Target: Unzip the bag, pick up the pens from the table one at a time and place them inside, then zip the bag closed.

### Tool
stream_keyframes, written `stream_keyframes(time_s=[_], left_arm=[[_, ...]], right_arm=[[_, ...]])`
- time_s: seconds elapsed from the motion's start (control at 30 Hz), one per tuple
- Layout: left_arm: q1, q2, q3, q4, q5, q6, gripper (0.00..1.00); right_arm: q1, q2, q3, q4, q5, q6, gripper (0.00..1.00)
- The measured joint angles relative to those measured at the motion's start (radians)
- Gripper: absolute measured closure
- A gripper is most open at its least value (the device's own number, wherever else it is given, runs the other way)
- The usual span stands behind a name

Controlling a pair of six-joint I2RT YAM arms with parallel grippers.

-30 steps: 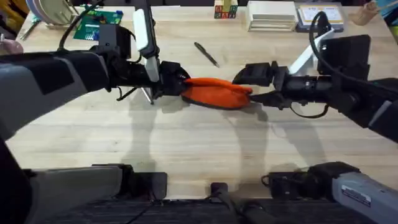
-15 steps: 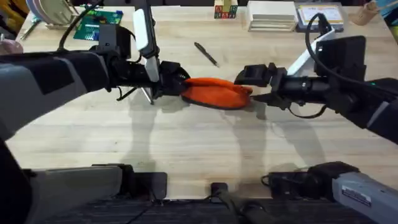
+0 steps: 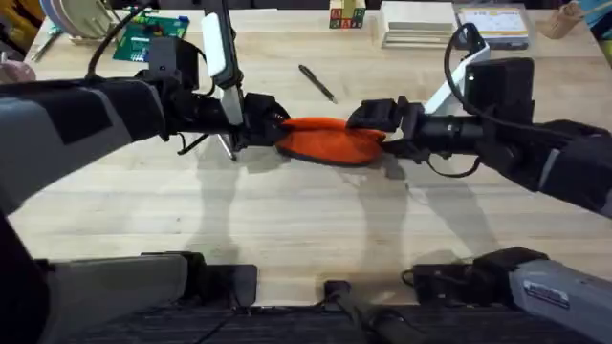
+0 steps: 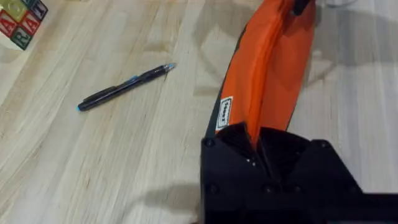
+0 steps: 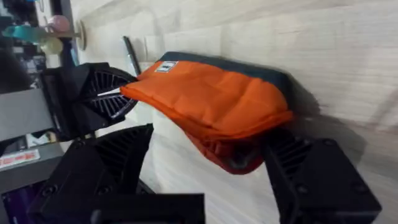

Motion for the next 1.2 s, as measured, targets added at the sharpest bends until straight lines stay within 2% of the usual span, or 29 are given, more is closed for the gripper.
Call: stream_keyframes(time_s=[0.27,0.67,1.0,1.13,1.17,1.2], left_arm=[[0.01,0.0,0.0,0.006,-0.009,0.0,0.956],[0.007,0.0,0.0,0.005,-0.007,0.0,0.958],[0.007,0.0,0.0,0.005,-0.007,0.0,0.957],[0.007,0.0,0.0,0.005,-0.007,0.0,0.957],[0.007,0.0,0.0,0.005,-0.007,0.0,0.957],[0.007,0.0,0.0,0.005,-0.007,0.0,0.957]], right_arm=[[-0.002,-0.027,-0.013,0.032,-0.064,0.007,0.005],[0.008,-0.251,-0.016,0.066,-0.131,0.019,0.005],[0.008,-0.315,-0.016,0.063,-0.138,0.04,0.005],[0.008,-0.4,-0.004,-0.039,-0.095,0.033,0.005],[0.008,-0.435,0.025,-0.181,-0.032,0.008,0.004],[0.008,-0.443,0.038,-0.228,-0.008,-0.002,0.005]])
